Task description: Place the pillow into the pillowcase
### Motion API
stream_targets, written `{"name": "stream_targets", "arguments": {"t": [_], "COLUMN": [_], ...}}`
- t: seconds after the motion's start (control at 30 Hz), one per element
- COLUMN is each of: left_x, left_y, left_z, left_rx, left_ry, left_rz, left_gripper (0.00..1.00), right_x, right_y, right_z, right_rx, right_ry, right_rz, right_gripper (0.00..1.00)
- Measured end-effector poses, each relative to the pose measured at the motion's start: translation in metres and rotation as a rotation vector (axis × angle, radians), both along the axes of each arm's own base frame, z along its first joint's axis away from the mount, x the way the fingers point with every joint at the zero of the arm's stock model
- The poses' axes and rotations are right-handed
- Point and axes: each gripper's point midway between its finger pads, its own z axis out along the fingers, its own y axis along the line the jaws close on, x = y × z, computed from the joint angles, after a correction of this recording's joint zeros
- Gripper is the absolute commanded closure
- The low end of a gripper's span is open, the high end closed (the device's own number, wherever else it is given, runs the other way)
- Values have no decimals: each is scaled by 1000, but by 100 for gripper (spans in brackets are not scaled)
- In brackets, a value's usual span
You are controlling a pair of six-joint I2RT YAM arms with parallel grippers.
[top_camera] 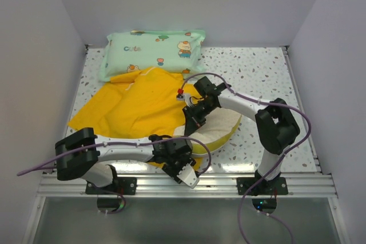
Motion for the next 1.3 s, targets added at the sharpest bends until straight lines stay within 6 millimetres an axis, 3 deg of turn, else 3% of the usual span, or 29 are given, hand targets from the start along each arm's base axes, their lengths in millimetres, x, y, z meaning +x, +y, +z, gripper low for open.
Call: {"name": "stream_targets", "arguments": {"t": [0.03, 0.07, 0.13, 0.33, 0.57, 0.67, 0.8, 0.9, 1.0, 1.13, 1.17, 1.2, 1.3], "left_x": [1, 1, 6, 16, 33, 30, 12, 6, 4, -3, -5, -6, -7], "left_y": [1, -1, -8, -37, -119, -134, -143, -145, -140, -126, -122, -120, -131], "left_z": [-4, -4, -6, 8, 89, 111, 121, 125, 121, 108, 106, 105, 120], "left_rx": [17, 21, 23, 2, -150, -200, -218, -220, -209, -221, -224, -230, -305], "left_ry": [1, 5, -7, -17, 8, -1, 9, 19, 24, 24, 24, 22, 29], "left_rz": [5, 5, 5, 5, 55, 46, 15, 9, 8, 3, 6, 13, 53], "left_gripper": [55, 74, 100, 100, 100, 100, 100, 100, 100, 100, 91, 70, 41], "right_x": [0, -1, -1, 2, 26, 38, 53, 52, 37, 0, -8, -15, -27], "right_y": [0, 0, 0, 3, 13, 24, 40, 47, 40, 15, 11, 9, 4], "right_z": [0, -1, -2, -1, 4, 13, 20, 5, -20, -51, -54, -57, -63], "right_rx": [0, 2, 4, 11, 36, 64, 102, 100, 75, 46, 52, 54, 54], "right_ry": [1, 2, 5, 14, 63, 47, 1, -10, 19, 96, 110, 126, 156], "right_rz": [0, 1, 1, -21, -122, -146, -168, -168, -155, -133, -124, -118, -102], "right_gripper": [100, 100, 100, 100, 100, 100, 100, 100, 100, 100, 100, 100, 100]}}
